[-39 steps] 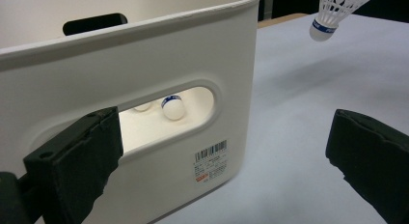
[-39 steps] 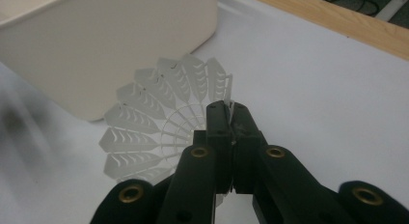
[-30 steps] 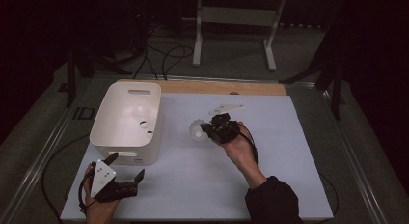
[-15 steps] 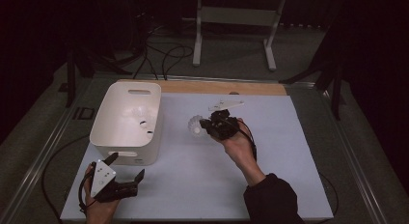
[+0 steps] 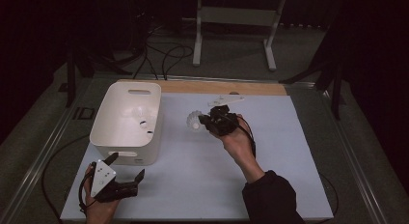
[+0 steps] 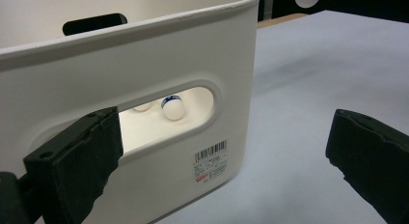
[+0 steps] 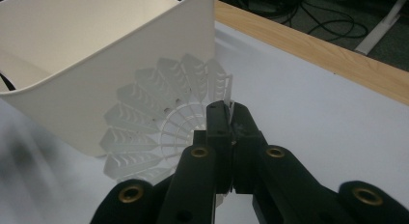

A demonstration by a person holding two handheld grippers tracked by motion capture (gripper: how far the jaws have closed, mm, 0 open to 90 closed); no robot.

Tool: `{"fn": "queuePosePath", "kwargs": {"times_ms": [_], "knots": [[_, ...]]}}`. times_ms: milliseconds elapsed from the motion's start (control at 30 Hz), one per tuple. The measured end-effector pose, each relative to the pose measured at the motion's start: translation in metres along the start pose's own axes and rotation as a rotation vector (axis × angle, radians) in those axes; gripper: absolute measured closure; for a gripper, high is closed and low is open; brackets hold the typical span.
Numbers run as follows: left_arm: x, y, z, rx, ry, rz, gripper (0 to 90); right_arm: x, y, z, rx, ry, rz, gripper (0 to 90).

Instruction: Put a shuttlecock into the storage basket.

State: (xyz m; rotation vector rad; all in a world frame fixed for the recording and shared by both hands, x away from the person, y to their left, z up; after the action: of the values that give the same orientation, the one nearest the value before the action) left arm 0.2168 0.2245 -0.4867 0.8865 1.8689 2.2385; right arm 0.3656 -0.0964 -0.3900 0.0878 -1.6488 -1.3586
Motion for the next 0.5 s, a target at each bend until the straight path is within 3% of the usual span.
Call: {"fn": "queuePosePath", "kwargs": {"times_ms": [500], "knots": [[0.000,0.000,0.000,-0.001,0.001,0.001,0.2,0.000,0.011,0.000,-0.007,-0.008,-0.024,88.9]]}}
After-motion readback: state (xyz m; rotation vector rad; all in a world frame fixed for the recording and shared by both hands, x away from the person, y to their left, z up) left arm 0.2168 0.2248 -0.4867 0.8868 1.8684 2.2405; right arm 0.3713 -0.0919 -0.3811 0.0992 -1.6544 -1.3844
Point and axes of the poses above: each handheld gripper's, and its own axes: x roughly backward along the jaws, y roughly out of its top, z roughly to its left, the point moved 1 cm from there along -x, roughly forward along the jaws, and after that the axes turned 2 degrees about z, right-handed, at the moved point
